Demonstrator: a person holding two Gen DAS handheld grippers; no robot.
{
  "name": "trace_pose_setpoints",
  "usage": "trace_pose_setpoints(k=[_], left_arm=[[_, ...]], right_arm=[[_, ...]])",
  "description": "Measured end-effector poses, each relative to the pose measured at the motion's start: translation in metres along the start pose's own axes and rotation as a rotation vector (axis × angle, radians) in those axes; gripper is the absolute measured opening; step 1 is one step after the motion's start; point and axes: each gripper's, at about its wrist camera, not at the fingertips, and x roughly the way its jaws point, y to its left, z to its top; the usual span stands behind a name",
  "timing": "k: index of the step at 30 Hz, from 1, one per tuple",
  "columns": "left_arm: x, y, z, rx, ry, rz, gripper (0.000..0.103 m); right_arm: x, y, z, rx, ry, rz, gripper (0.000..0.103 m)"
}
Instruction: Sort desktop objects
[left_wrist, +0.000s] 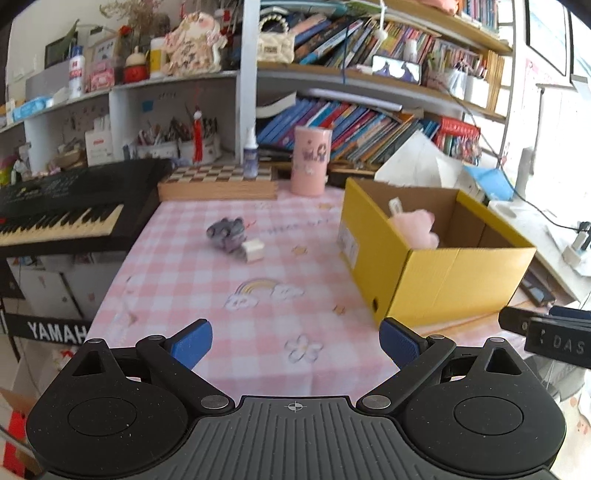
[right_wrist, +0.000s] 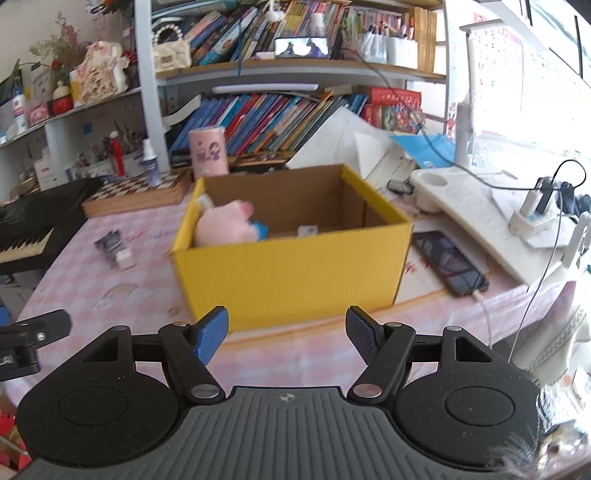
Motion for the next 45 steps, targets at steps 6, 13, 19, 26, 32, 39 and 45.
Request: trace_pose_setpoints(k=[6, 13, 19, 26, 32, 39, 45], left_arm=[[-0.007, 0.022, -0.01, -0.014, 0.041, 0.007, 0.099], [-0.01, 0.034, -0.02, -0.004, 0.099, 0.001, 0.099], [-0.015, 0.04, -0.023, 0.009, 0.103, 0.005, 0.099], [-0.021, 0.051, -0.027, 0.005, 0.111, 0.024, 0.099], [-0.025, 0.062, -0.032, -0.012, 0.133, 0.04, 0.099], [-0.028, 0.069, -0.035, -0.008, 0.133, 0.058, 0.099], [-0.027, 0.071, -0.036, -0.002, 0.138, 0.052, 0.099]], right_arm=[[-0.004, 0.023, -0.016, 0.01, 0.056, 0.027, 0.069], [-0.011, 0.041, -0.028, -0.013, 0.088, 0.035, 0.071], [-0.014, 0.055, -0.035, -0.055, 0.109, 0.03, 0.073], [-0.015, 0.069, -0.038, -0.082, 0.114, 0.048, 0.076], [-0.018, 0.08, -0.039, -0.098, 0.101, 0.054, 0.076], [-0.019, 0.093, -0.044, -0.118, 0.107, 0.086, 0.076], [-0.016, 0.1, -0.048, -0.128, 0.126, 0.098, 0.076]])
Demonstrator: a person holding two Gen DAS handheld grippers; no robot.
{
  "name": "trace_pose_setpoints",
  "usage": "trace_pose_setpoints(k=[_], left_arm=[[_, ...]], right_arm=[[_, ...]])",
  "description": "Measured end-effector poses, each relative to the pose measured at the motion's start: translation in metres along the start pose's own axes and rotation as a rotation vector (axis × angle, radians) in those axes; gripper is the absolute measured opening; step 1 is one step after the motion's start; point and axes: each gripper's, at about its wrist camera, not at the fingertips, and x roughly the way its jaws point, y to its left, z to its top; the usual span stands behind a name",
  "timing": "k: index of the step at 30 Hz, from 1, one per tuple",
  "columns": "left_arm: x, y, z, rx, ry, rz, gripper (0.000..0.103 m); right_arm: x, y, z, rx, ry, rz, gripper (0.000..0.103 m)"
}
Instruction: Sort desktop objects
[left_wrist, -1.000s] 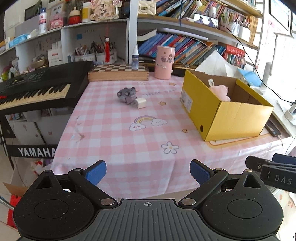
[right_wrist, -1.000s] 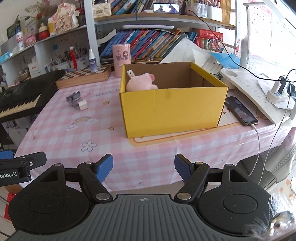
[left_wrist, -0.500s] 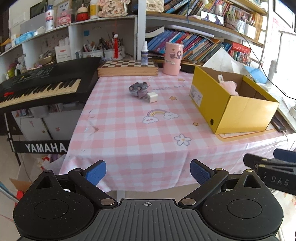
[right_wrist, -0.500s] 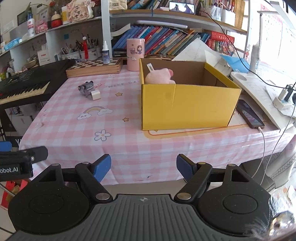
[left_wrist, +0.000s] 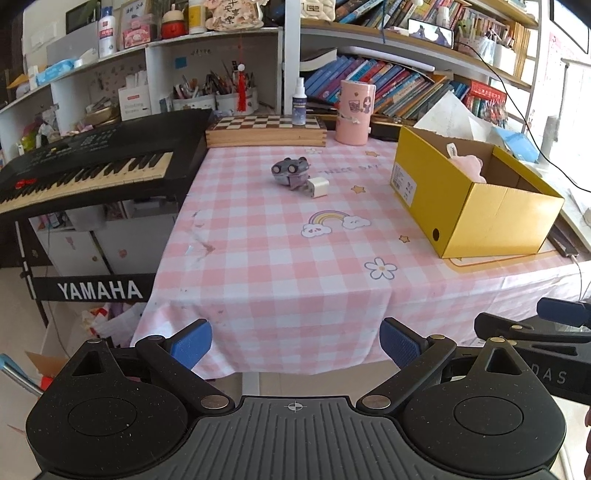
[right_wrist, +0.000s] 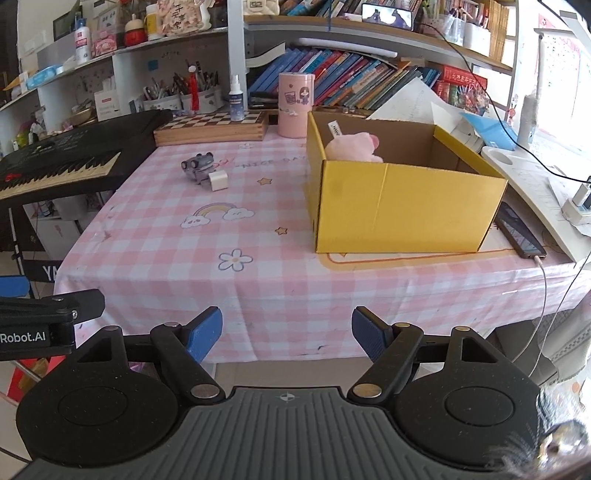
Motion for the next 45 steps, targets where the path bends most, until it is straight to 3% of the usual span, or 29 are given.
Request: trace_pose_setpoints(k=[22, 30, 45], left_arm=[[-0.004, 0.036, 0.002, -0.054, -0.029, 0.035, 0.099], [-0.003, 0.039, 0.007, -0.056, -0.058, 0.011, 0.099], [0.032, 0.044, 0.035, -0.079, -0.06, -0.007, 0.099]], right_arm=[[0.008, 0.038, 0.012, -0.065, -0.015, 0.061, 0.074], [0.012, 0.044, 0.016, -0.086, -0.034, 0.073, 0.074], [0.05, 0.048, 0.036, -0.12, -0.006, 0.119, 0.074]])
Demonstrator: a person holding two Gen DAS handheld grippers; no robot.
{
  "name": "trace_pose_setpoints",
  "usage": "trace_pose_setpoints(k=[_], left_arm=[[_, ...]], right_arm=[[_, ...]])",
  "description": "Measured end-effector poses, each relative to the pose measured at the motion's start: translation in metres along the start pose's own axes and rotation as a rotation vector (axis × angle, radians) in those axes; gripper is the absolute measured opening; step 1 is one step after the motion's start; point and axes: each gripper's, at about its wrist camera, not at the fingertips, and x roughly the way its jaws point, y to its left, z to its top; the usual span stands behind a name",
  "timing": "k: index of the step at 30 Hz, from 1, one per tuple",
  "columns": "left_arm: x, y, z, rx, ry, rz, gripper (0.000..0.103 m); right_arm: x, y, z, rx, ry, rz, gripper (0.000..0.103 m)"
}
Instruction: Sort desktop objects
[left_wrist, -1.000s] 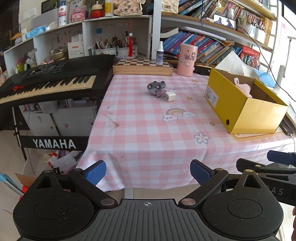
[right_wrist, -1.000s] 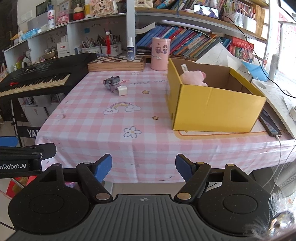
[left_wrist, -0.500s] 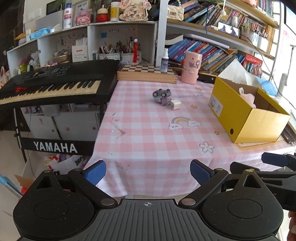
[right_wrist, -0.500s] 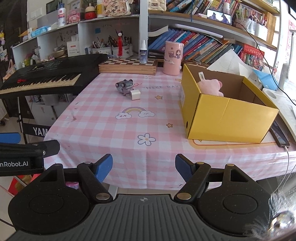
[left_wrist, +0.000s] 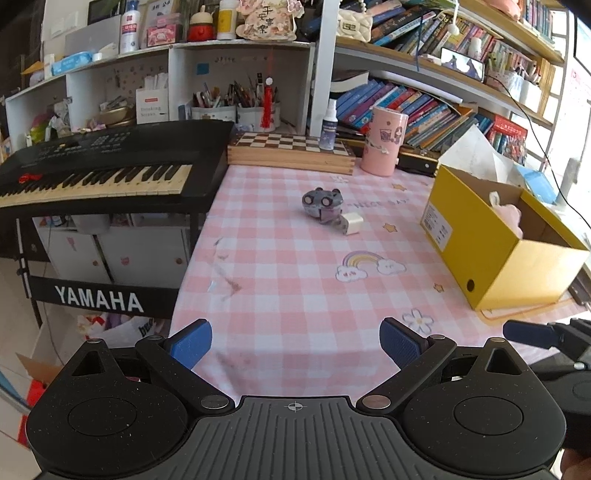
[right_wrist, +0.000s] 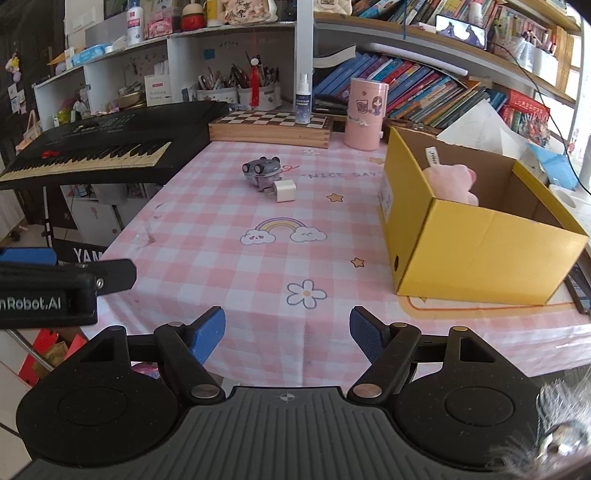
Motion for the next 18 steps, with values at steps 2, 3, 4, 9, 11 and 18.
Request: trace_pose_setpoints(k=[2, 3, 4, 9, 11, 18], left_arm=[[0.01, -0.001, 0.008, -0.005, 0.002, 0.0, 0.099], [0.015, -0.001, 0.012, -0.007, 0.003, -0.003, 0.099], [0.02, -0.001, 0.014, -0.007, 0.004, -0.005, 0.099], [0.044, 0.001, 0.031, -0.022, 0.019, 0.009, 0.099], [0.053, 0.0, 0.039, -0.03, 0.017, 0.009, 0.099], [0.087, -0.006, 0.074, -0.024, 0.012, 0.017, 0.099]], right_arm=[[0.008, -0.001, 0.006, -0.01, 0.001, 0.005, 0.074], [0.012, -0.002, 0.008, -0.015, 0.003, 0.008, 0.074], [0.017, -0.003, 0.011, -0.019, 0.005, 0.011, 0.074], [0.043, -0.011, 0.029, -0.028, 0.017, 0.021, 0.074], [0.052, -0.013, 0.037, -0.04, 0.016, 0.032, 0.073], [0.087, -0.021, 0.063, -0.068, 0.013, 0.054, 0.072]])
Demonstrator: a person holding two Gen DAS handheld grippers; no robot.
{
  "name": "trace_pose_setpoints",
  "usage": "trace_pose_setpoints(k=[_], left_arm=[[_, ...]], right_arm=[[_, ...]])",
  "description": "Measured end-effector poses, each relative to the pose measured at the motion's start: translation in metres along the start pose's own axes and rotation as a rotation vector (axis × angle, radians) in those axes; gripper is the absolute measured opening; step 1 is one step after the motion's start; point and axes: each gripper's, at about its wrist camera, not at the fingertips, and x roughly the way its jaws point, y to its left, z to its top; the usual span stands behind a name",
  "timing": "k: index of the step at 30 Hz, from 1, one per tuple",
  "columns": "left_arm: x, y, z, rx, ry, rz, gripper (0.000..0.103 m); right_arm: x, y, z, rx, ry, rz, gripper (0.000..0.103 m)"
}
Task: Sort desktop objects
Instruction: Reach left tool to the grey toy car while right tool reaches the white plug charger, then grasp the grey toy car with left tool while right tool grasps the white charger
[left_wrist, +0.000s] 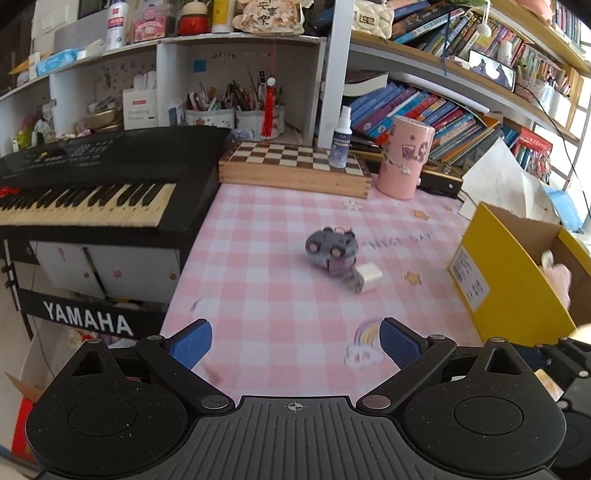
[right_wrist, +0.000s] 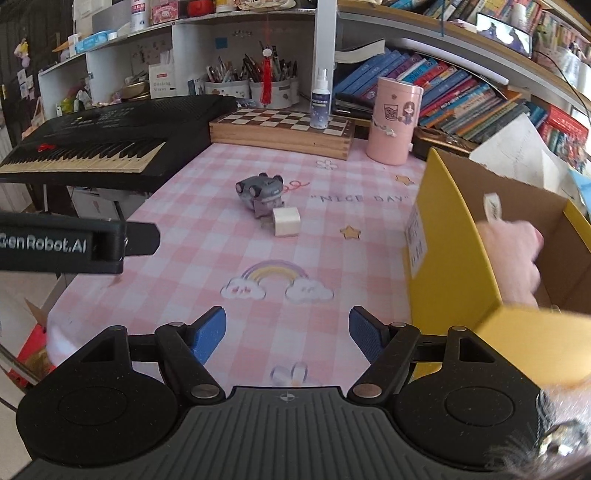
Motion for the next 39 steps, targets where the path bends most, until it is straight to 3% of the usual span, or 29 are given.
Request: trace_pose_setpoints(k=[6, 12, 21, 26, 28, 29, 30, 39], left_arm=[[0.038, -0.007, 0.03, 0.035, 0.032, -0.029, 0.099], [0.084, -0.011, 0.057, 0.069, 0.091, -0.105, 0.099], [0.148, -0.019, 0.074, 0.085, 0.167, -0.131, 0.096], [0.167, -0.031, 0.078, 0.128, 0.188, -0.175, 0.088], [0.175, -0.033, 0.078, 0.135, 0.201, -0.169, 0.074], [0.179, -0.033, 0.078, 0.131, 0.212, -0.163, 0.065], [0.182, -0.03, 0.078, 0.118, 0.22, -0.163, 0.064], [0.148, 0.015, 0.072, -0.072, 0.181, -0.106, 0.063]], right_arm=[[0.034, -0.007, 0.021, -0.004, -0.008, 0.004, 0.07], [0.069, -0.009, 0.042, 0.005, -0.011, 0.004, 0.066], [0.115, -0.018, 0.054, 0.042, 0.025, -0.002, 0.053], [0.128, -0.017, 0.06, 0.021, 0.006, 0.011, 0.053], [0.133, -0.016, 0.063, 0.007, 0.002, 0.017, 0.053], [0.134, -0.015, 0.063, 0.002, 0.001, 0.02, 0.053], [0.135, -0.016, 0.064, 0.0, 0.001, 0.021, 0.053], [0.139, -0.02, 0.064, -0.009, 0.007, 0.043, 0.053]])
